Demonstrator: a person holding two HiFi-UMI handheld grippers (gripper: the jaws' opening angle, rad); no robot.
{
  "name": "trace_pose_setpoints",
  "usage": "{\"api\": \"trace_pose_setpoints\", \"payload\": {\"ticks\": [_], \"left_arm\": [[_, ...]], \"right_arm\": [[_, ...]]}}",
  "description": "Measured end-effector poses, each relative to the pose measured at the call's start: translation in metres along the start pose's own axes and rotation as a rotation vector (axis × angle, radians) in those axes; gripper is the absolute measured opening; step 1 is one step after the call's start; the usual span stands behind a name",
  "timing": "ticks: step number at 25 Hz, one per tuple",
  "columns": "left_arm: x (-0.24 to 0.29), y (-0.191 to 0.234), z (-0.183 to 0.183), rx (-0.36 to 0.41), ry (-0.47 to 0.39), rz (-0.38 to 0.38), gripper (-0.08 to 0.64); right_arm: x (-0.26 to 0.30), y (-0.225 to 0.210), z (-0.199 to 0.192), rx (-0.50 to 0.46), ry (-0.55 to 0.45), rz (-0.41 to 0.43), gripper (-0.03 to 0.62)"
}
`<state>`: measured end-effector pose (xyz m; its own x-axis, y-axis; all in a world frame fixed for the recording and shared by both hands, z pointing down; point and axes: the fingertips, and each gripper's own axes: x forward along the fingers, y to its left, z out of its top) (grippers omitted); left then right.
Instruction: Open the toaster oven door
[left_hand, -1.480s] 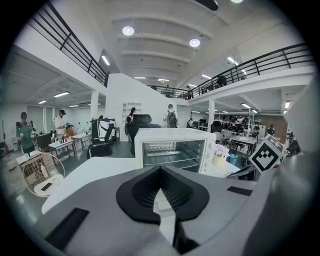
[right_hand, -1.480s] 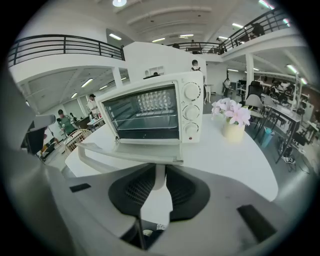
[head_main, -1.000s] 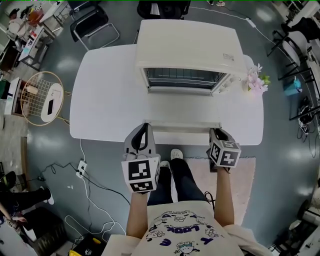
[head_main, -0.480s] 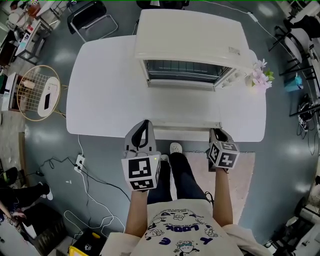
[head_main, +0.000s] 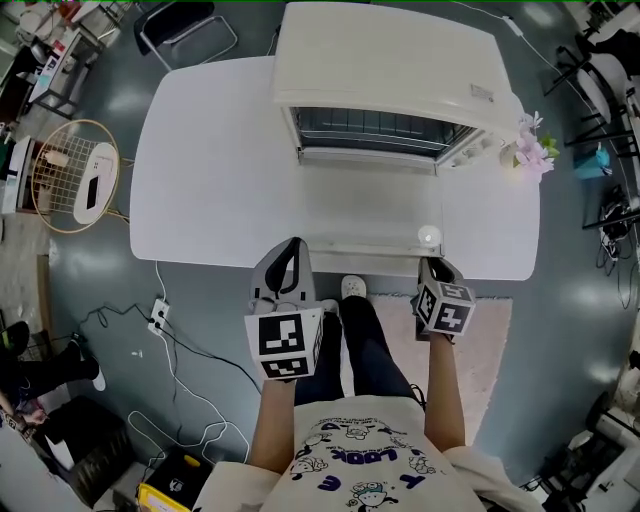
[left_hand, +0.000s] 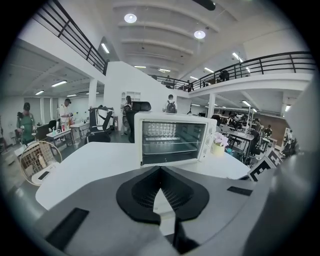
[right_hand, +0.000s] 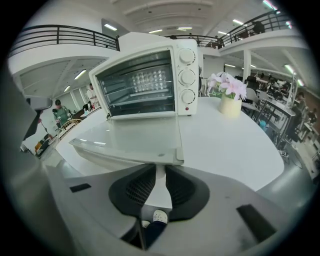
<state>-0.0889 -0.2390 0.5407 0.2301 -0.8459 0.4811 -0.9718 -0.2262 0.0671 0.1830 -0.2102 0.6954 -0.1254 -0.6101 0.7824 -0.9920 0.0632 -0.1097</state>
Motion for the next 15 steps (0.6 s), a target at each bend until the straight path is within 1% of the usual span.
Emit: {"api": "trace_pose_setpoints", "payload": {"ticks": [8,15], "left_arm": [[0.005,-0.004,-0.01,0.005,0.018,-0.002,0.003],[0.006,-0.006,-0.02,0.0,0.035,0.0,0.003]], "right_arm": [[0.02,-0.004,-0.018,-0.004,0.005,-0.009,0.057],[0.023,-0.004,-0.019,-0.023,-0.018,-0.011,0.057]]}}
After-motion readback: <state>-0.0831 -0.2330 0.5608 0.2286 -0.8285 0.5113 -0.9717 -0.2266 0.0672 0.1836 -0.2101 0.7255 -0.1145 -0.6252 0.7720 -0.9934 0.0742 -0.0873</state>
